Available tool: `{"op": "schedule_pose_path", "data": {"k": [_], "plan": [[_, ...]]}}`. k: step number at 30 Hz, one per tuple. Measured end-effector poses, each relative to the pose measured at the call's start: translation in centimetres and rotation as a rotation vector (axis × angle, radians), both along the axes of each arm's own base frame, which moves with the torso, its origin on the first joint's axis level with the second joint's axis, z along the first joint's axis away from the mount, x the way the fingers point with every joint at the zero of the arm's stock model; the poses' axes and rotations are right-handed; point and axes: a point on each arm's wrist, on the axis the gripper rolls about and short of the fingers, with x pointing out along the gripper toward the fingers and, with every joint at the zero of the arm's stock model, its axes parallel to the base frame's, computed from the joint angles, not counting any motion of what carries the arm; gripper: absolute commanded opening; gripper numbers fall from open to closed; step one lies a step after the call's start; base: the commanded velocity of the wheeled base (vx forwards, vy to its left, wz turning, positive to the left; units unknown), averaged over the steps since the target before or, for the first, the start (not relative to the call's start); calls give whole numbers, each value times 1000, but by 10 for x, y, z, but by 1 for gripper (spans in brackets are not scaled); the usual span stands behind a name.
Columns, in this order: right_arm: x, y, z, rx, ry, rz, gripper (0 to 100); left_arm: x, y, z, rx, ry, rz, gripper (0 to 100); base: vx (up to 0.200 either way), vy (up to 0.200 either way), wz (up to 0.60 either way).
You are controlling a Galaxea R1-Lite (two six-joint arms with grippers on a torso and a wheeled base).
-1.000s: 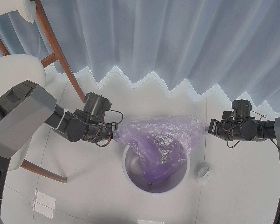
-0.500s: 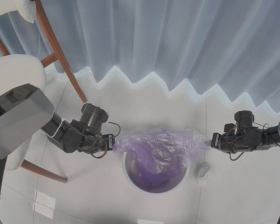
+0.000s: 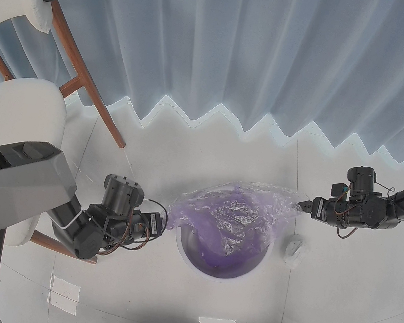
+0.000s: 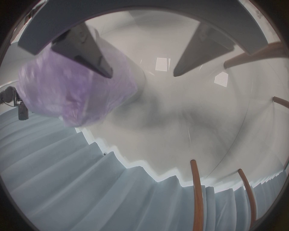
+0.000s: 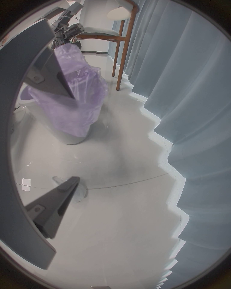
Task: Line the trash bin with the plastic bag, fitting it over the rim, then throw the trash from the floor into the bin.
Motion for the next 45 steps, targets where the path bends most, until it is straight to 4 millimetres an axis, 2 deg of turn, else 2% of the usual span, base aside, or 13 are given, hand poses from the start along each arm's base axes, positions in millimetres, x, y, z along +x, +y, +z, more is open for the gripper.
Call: {"op": "schedule_pose_path", "data": {"k": [8,13,18,22,25,30,39,45], "plan": [[-48,-5,-3,13,50,23,100,-51,4,-16,-16,-35,-58,100,0,0,0],[-82,-6,-11,3,106,42,100,-89,3,-17,-60,-98,-130,100,0,0,0],[-104,-10,-16,-4,116,48,100,-127,9,-21,-70,-70,-195,100,0,0,0],[-115,-13,-22,-18,120,57,100,-141,14,-13,-104,-47,-200,100,0,0,0],[-120,-14,-27,-24,118,61,100,-138,15,-1,-143,-73,-189,100,0,0,0],[-123,-15,-32,-29,105,65,100,-117,6,26,-209,-118,-164,100,0,0,0],[-124,-14,-35,-33,77,71,100,-89,-18,75,-292,75,-100,100,0,0,0],[-123,-12,-35,-25,45,70,100,-67,-39,125,-449,159,-36,100,0,0,0]]}}
